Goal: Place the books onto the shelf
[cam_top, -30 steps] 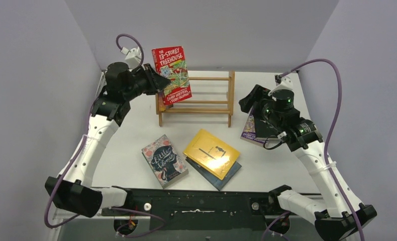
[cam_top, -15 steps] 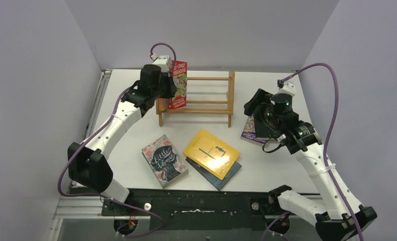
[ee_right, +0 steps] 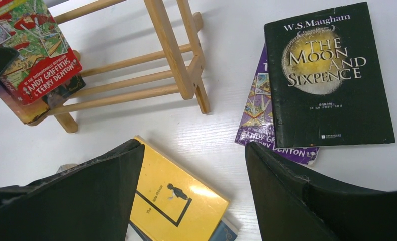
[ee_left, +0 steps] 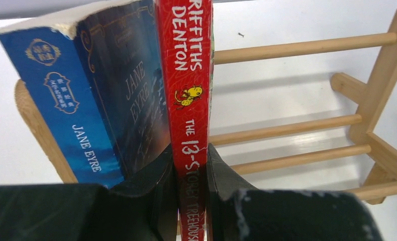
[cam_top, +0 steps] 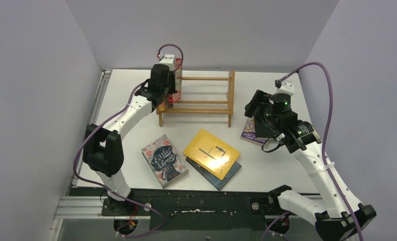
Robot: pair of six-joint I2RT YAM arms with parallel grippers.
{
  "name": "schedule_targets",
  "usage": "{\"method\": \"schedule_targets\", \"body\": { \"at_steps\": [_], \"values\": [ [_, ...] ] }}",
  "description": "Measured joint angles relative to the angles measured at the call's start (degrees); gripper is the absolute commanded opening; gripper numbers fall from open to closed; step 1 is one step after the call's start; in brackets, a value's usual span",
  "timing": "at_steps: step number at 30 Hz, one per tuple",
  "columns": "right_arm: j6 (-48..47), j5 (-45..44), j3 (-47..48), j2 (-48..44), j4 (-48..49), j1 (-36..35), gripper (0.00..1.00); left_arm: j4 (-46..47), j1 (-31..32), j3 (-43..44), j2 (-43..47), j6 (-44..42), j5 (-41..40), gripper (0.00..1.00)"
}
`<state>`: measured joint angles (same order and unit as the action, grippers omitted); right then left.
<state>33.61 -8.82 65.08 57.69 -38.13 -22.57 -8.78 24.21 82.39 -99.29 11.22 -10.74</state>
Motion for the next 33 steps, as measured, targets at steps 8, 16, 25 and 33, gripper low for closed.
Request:
{"method": "schedule_targets", "body": {
  "at_steps": [8, 16, 25, 33],
  "values": [
    [0.0, -0.6, 0.0, 0.8, -0.2, 0.0, 0.75, 2.1, -1.5, -0.5, -2.3, -0.3, 0.0, 0.00],
    [0.0, -0.9, 0.0, 1.0, -0.2, 0.0, 0.76, 6.1, -1.4, -5.0, -2.1, -0.3, 0.7, 0.13],
    [0.1, -0.8, 0.0, 1.1, -0.2, 0.0, 0.76, 6.3, -1.4, -6.5, -1.2, -0.3, -0.7, 0.33],
    [0.2, -0.7, -0.3, 1.1, -0.2, 0.0, 0.76, 4.1, -1.6, -6.5, 2.3, 0.1, -3.8, 0.33]
  ]
}}
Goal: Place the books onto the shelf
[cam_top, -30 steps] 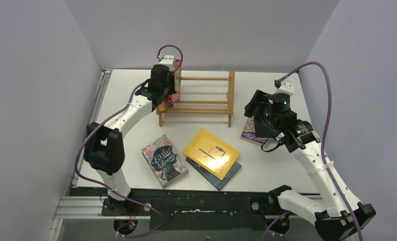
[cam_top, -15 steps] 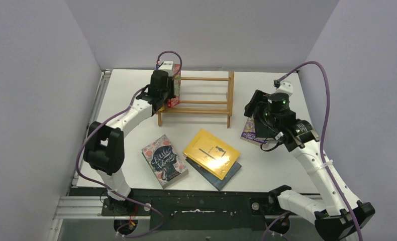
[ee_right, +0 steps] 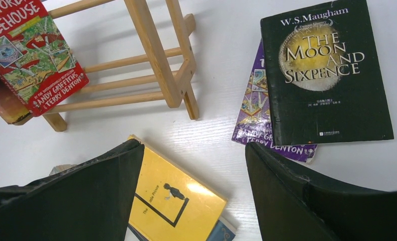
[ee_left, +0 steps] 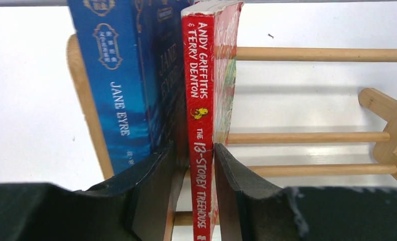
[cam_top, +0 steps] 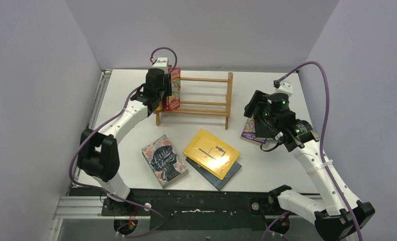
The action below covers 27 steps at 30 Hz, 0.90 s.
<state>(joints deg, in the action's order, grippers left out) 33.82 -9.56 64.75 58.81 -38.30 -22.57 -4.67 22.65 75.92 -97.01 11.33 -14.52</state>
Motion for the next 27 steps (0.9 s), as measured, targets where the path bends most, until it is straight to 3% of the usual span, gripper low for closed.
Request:
{"method": "schedule_targets", "body": {
  "at_steps": [5, 8, 17, 20, 24, 27],
  "values": [
    [0.1, 0.2, -0.2, 0.0, 0.0, 0.0, 0.76, -2.6, 0.0, 0.9, 2.3, 0.2, -1.1, 0.33],
    [0.2, 0.4, -0.3, 0.0, 0.0, 0.0, 0.76, -4.2, -0.1, 1.9, 3.5, 0.3, -1.1, 0.39],
    [-0.7, 2.7, -0.6, 0.2, -0.6, 0.0, 0.79, -12.7, -4.6, 3.1, 11.7, 8.1, 7.6, 0.69],
    [-1.9, 5.9, -0.7, 1.8, -1.0, 0.0, 0.81, -14.4, -7.3, -1.7, 18.7, 14.4, 12.3, 0.82],
    [-2.8, 9.7, -1.6, 5.0, -0.7, -1.6, 0.88, -18.6, -10.9, -11.9, 29.4, 23.0, 16.7, 0.84],
    [-3.3, 10.1, -2.0, 8.3, 0.3, -7.5, 0.89, -24.0, -12.0, -21.0, 37.1, 28.9, 18.6, 0.84]
  ]
}}
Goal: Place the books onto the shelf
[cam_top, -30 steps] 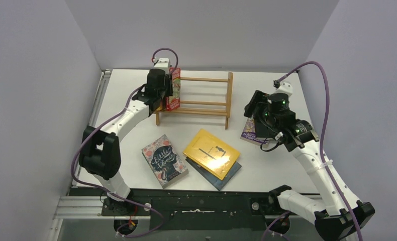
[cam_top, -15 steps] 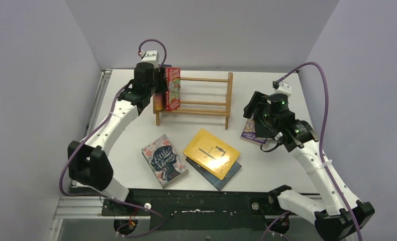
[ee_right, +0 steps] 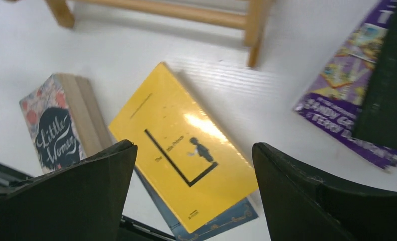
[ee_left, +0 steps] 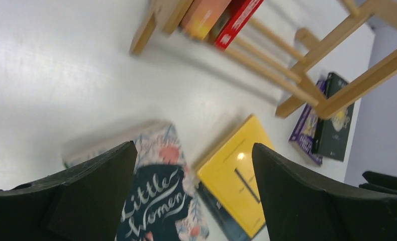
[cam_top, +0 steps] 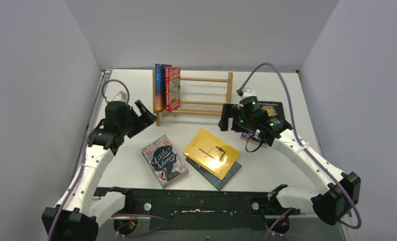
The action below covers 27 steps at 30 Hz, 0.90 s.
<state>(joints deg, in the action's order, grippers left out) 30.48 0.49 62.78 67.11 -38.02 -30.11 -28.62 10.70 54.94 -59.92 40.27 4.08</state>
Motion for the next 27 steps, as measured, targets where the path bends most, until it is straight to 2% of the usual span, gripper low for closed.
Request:
{"method": "schedule_targets", "body": {
  "at_steps": [5, 11, 15, 20, 24, 27],
  "values": [
    [-1.6, -0.2, 2.0, 9.4, 3.8, -12.3, 0.89, -10.4, -0.4, -11.0, 9.6, 8.5, 2.2, 0.85],
    [-4.8, -0.7, 13.1, 27.8, 6.5, -23.9, 0.88, -17.1, -1.5, -17.8, 15.9, 14.5, 4.0, 0.85],
    [-5.3, 2.0, 18.8, 36.3, 8.5, -28.0, 0.84, -19.3, -1.9, -20.1, 16.1, 16.2, 5.7, 0.85],
    [-4.4, 5.0, 23.2, 43.8, 9.0, -28.9, 0.79, -19.2, -1.9, -22.4, 13.5, 16.6, 8.0, 0.85],
    [-2.7, 5.9, 23.7, 46.9, 9.2, -28.8, 0.71, -18.0, -2.1, -24.8, 11.3, 16.7, 10.1, 0.73],
    [-1.1, 7.0, 23.7, 48.0, 9.5, -28.7, 0.58, -16.5, -2.2, -26.4, 9.9, 16.8, 11.3, 0.60]
  ]
}}
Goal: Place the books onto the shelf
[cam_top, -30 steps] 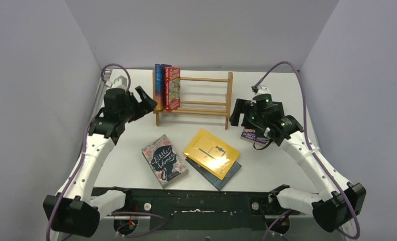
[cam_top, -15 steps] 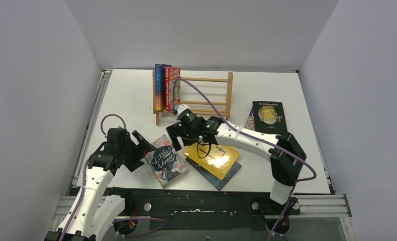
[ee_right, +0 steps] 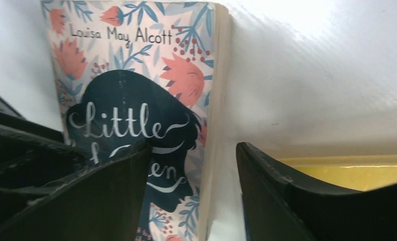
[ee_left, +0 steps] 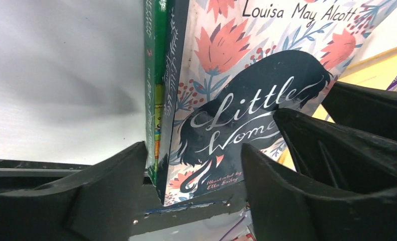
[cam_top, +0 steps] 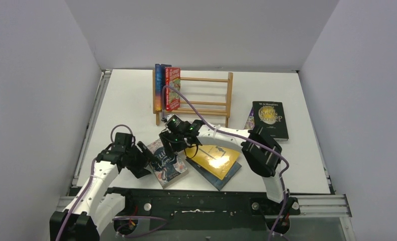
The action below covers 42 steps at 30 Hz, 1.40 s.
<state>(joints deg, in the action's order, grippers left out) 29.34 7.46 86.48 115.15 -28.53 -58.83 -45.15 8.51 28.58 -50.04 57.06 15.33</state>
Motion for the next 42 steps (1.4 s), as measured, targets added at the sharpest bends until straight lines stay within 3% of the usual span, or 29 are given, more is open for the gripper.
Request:
{"method": "schedule_targets", "body": {
  "at_steps": [3, 8, 10, 16, 20, 25, 29, 33, 35, 36, 38, 39, 42],
  "values": [
    [1.3, 2.4, -0.1, 0.0, 1.1, 0.2, 0.46, 1.8, 0.0, -1.0, -1.0, 0.2, 1.4, 0.48],
    [3.1, 6.8, -3.2, -0.3, 5.4, 2.1, 0.22, 3.9, -0.2, -1.9, -2.0, -0.1, 2.9, 0.44],
    [4.3, 9.5, -4.6, -1.0, 7.3, 3.7, 0.18, 4.5, -0.3, -2.4, -2.3, 0.0, 3.4, 0.42],
    [6.8, 17.9, -6.8, -1.3, 12.5, 7.4, 0.25, 5.9, -0.3, -3.3, -3.3, 0.2, 4.5, 0.34],
    [6.6, 20.0, -6.8, -1.3, 13.6, 7.9, 0.38, 6.4, -0.3, -3.6, -3.5, 0.9, 5.0, 0.33],
    [4.3, 20.4, -5.7, -1.0, 12.9, 7.6, 0.38, 6.9, -0.4, -4.0, -3.4, 1.5, 5.4, 0.32],
    [2.2, 19.7, -4.4, -0.9, 11.2, 7.0, 0.22, 7.2, -0.7, -4.4, -2.9, 2.0, 5.6, 0.32],
    [1.1, 19.7, -4.2, -0.9, 11.3, 7.0, 0.00, 7.1, -1.0, -4.5, -2.7, 2.2, 5.7, 0.32],
    [1.2, 20.1, -4.2, -0.9, 11.6, 7.0, 0.00, 7.1, -1.3, -4.7, -2.3, 2.3, 5.7, 0.32],
    [1.1, 20.4, -4.1, -0.9, 11.8, 7.1, 0.05, 7.1, -1.5, -4.8, -2.0, 2.3, 5.7, 0.32],
    [1.1, 21.3, -3.8, -0.9, 12.0, 7.1, 0.25, 6.9, -1.7, -5.0, -1.5, 2.3, 5.7, 0.32],
    [1.1, 21.7, -3.6, -0.9, 12.0, 7.1, 0.30, 6.9, -1.8, -5.2, -1.3, 2.4, 5.7, 0.32],
    [0.2, 23.4, -1.1, -0.4, 10.3, 6.5, 0.33, 7.4, -2.0, -5.6, -0.8, 2.9, 5.9, 0.32]
  ]
}}
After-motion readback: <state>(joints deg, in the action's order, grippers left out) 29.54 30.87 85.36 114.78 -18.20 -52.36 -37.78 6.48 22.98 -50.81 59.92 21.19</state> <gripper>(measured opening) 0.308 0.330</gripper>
